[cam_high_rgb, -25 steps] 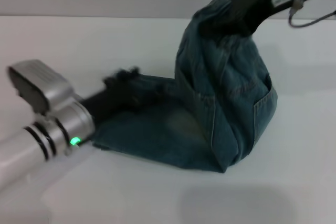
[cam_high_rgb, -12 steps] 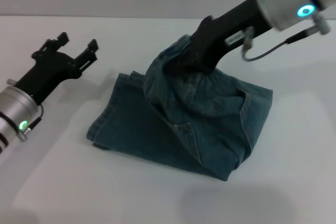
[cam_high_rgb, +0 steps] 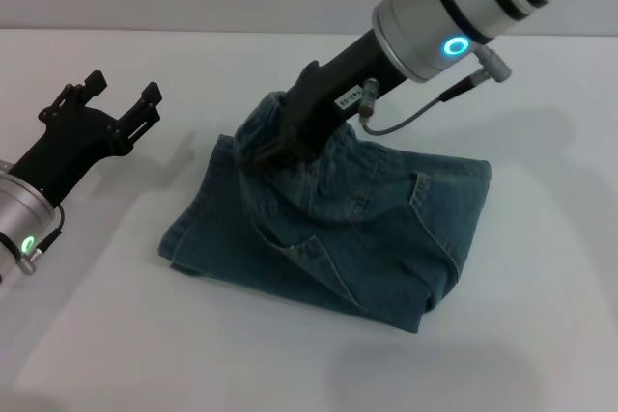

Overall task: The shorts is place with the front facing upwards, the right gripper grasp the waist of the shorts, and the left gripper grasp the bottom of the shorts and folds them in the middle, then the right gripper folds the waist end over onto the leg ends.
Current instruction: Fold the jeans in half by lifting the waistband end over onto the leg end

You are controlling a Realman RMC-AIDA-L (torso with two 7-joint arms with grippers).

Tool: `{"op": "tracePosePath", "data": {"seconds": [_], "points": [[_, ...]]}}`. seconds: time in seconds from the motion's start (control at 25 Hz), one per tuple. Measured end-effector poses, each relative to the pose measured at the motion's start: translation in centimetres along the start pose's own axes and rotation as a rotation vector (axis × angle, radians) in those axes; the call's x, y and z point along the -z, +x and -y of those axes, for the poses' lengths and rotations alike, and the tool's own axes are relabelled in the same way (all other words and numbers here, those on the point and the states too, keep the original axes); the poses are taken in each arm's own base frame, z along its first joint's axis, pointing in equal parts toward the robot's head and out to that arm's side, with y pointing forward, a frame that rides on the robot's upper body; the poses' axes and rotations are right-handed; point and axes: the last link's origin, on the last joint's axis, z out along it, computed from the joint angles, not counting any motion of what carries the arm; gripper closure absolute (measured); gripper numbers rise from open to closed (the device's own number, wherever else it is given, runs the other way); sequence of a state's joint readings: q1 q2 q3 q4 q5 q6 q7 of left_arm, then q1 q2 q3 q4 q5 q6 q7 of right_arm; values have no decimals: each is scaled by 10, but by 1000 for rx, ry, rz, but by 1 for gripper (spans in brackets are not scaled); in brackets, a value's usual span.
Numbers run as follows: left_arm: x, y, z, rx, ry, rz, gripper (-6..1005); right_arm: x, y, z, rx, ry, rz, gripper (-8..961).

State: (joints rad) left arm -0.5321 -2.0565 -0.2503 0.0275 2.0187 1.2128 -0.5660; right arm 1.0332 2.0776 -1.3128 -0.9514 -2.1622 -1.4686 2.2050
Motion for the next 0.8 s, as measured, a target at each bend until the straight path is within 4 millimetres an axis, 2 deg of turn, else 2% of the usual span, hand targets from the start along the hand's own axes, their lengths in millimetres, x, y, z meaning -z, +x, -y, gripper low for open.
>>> {"op": "tracePosePath", "data": {"seconds": [0.36, 0.8], "points": [[1, -2, -1, 4, -1, 6, 183, -21, 0, -8, 130, 11, -54, 475], [1, -3, 0, -5, 9, 12, 184, -45, 5, -21, 344, 58, -72, 458]]}}
